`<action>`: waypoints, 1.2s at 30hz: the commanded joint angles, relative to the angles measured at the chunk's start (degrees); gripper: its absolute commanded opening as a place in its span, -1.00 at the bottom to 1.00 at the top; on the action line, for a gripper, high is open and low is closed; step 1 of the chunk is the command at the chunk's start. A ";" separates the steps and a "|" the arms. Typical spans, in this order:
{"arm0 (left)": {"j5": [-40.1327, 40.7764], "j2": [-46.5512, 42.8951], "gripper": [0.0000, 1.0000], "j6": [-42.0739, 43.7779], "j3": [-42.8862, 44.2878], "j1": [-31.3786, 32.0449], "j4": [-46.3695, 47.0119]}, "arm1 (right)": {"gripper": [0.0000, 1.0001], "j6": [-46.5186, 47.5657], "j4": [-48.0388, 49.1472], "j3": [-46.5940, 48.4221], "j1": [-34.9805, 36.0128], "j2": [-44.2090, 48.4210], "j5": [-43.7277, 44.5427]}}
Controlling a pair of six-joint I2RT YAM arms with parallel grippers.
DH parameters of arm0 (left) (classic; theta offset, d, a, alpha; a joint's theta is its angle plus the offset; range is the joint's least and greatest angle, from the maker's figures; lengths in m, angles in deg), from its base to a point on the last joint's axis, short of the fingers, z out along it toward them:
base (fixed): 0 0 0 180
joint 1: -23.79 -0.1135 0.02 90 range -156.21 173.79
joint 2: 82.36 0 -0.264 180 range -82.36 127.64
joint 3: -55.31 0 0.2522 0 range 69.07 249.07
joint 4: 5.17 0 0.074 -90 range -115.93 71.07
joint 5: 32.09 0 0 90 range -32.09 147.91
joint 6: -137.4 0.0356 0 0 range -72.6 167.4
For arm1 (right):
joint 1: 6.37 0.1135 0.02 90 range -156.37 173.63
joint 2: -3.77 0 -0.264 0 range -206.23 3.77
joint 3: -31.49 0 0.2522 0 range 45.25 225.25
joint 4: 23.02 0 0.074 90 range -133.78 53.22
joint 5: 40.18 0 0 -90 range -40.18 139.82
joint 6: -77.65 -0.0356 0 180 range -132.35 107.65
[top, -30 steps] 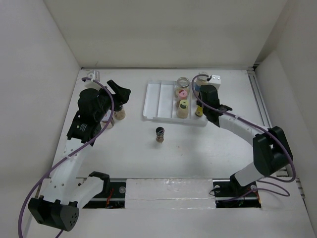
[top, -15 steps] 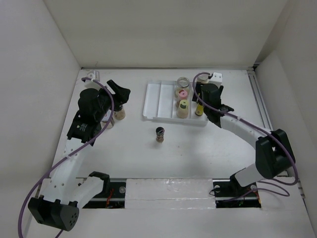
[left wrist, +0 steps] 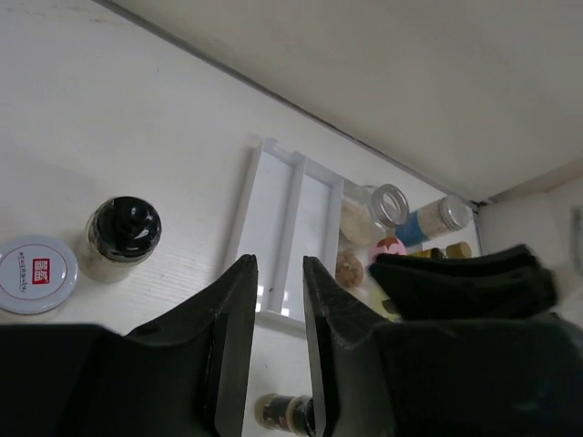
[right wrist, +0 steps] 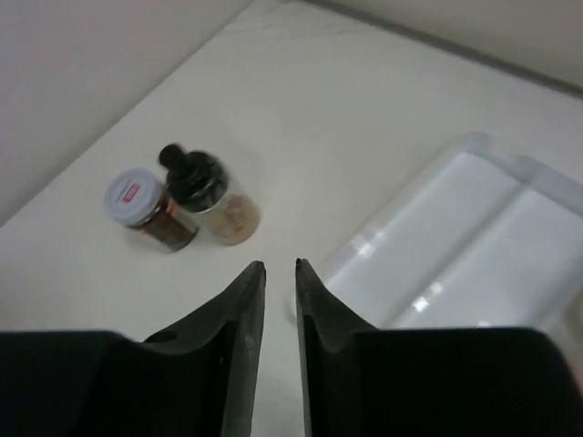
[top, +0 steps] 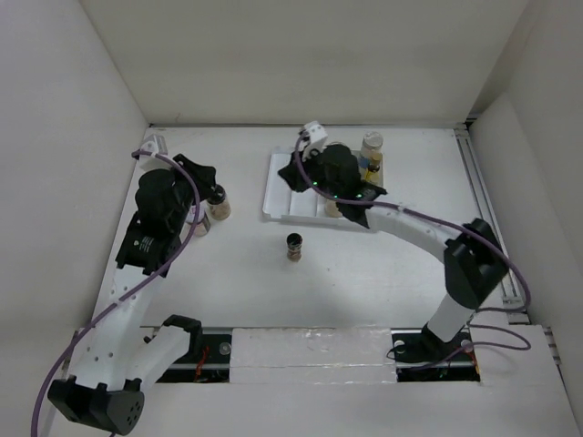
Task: Organize the condiment bottles
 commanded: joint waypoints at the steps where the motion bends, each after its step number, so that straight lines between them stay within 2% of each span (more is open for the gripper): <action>1: 2.76 -2.81 -0.57 -0.54 1.21 -0.33 0.63 | -0.44 3.13 3.31 7.13 5.15 -8.20 -11.59; 2: 2.76 -2.82 -0.57 -0.54 1.21 -0.33 0.63 | -0.35 3.13 3.31 9.24 5.86 -10.48 -12.48; 3: 2.76 -2.82 -0.57 -0.54 1.21 -0.33 1.15 | -0.07 3.66 3.31 13.53 6.48 -15.03 -13.44; 6: 3.38 -2.82 -0.41 -0.54 2.88 -0.33 0.11 | 0.24 3.66 1.21 23.63 7.54 -24.43 -18.37; 7: 3.38 -2.82 -0.33 -0.02 2.88 -0.33 0.11 | 0.28 3.66 1.20 26.03 8.06 -26.74 -18.98; 8: 2.86 -2.82 0.16 -0.02 2.88 -0.33 0.63 | 0.32 3.66 0.25 28.49 8.76 -28.85 -18.99; 9: 2.85 -2.82 0.32 0.59 2.88 -0.85 0.63 | 0.34 3.66 -1.33 32.86 8.77 -32.35 -18.47; 11: 2.33 -2.82 0.45 0.60 3.41 -0.86 0.63 | 0.39 3.66 -1.35 35.97 9.47 -35.28 -16.80; 24: 3.03 -4.05 0.37 0.07 3.41 -0.86 0.02 | 0.46 1.65 -1.26 52.58 10.62 -49.51 -5.38; 29: 1.01 -4.05 0.35 0.07 2.01 -0.86 1.34 | 0.56 0.15 1.55 54.87 11.14 -51.29 -1.94; 34: 0.48 -4.05 0.33 0.07 2.01 -0.86 1.34 | 0.33 -3.71 3.83 56.64 11.14 -53.39 -1.33; 36: -0.22 -4.05 0.33 0.07 2.01 -0.86 1.86 | 0.33 -4.59 5.15 56.12 11.14 -53.39 1.03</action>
